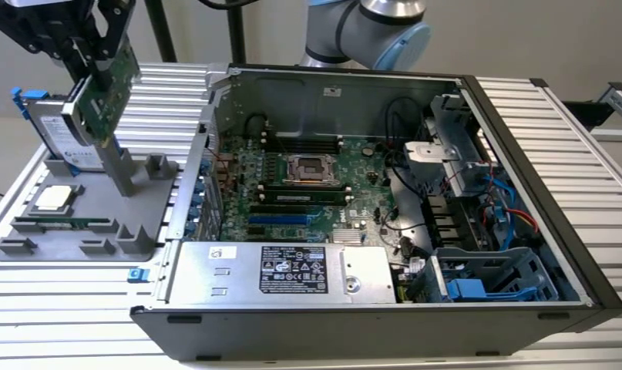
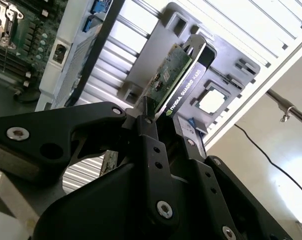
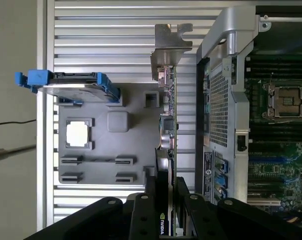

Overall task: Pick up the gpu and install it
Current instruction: 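Pick up the gpu and move the gpu toward the slot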

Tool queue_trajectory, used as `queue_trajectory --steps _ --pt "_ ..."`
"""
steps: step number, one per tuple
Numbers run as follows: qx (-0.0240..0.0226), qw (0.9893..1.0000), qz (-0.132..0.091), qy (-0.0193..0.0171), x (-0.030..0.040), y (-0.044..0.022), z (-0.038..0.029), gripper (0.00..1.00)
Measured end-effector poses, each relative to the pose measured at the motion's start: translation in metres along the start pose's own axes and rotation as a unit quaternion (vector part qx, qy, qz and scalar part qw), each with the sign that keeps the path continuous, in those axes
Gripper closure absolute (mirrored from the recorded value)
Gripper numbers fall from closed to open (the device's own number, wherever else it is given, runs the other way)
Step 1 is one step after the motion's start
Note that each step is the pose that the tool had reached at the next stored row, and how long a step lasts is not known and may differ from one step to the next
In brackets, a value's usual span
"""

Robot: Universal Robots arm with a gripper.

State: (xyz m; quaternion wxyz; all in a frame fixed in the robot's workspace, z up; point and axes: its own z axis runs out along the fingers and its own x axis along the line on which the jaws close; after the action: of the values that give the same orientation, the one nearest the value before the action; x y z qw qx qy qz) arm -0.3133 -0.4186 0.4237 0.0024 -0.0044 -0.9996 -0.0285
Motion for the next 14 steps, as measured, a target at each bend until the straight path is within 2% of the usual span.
queue_trajectory --steps 14 --pt "0.0 1.0 0.0 0.0 -0.0232 0.0002 -0.0001 1.0"
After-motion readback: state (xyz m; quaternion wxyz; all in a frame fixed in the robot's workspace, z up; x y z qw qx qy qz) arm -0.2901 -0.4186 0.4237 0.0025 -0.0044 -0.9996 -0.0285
